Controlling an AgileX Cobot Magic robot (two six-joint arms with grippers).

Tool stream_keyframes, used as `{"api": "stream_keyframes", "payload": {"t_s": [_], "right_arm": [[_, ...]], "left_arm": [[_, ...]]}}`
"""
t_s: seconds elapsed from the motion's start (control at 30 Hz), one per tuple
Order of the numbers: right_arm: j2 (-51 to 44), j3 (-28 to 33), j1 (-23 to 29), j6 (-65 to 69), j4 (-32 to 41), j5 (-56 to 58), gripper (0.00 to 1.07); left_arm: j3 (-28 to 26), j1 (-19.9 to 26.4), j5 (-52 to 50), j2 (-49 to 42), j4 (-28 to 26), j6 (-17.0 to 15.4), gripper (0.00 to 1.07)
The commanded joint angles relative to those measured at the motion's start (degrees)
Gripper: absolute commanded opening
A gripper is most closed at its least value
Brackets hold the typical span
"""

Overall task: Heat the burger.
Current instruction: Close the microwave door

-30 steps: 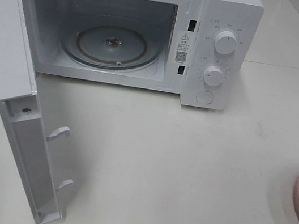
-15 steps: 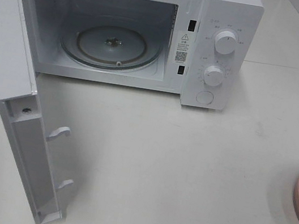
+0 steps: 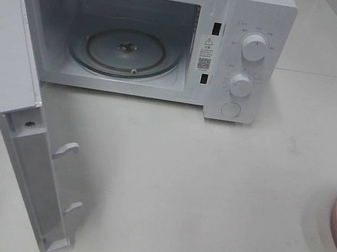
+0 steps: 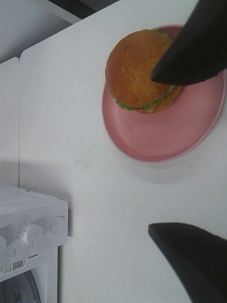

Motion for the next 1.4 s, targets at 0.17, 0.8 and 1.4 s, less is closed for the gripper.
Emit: {"api": "stream_keyframes", "payload": {"t_s": [0.17, 0.8, 1.4], "right_arm": [[-1.49, 0.11, -0.17, -0.46, 0.06, -0.80, 0.76], [-1.49, 0.11, -0.17, -0.46, 0.06, -0.80, 0.76], [-1.49, 0.11, -0.17, -0.46, 0.06, -0.80, 0.76]], "left_arm": [[7.05, 0.06, -20.00, 5.21, -6.42, 12.09, 0.00], [14.90, -2.75, -50.42, 24.58, 12.26, -7.73, 0.00], [13.18, -14.67, -64.34, 41.83, 22.00, -13.52, 0.00]]}}
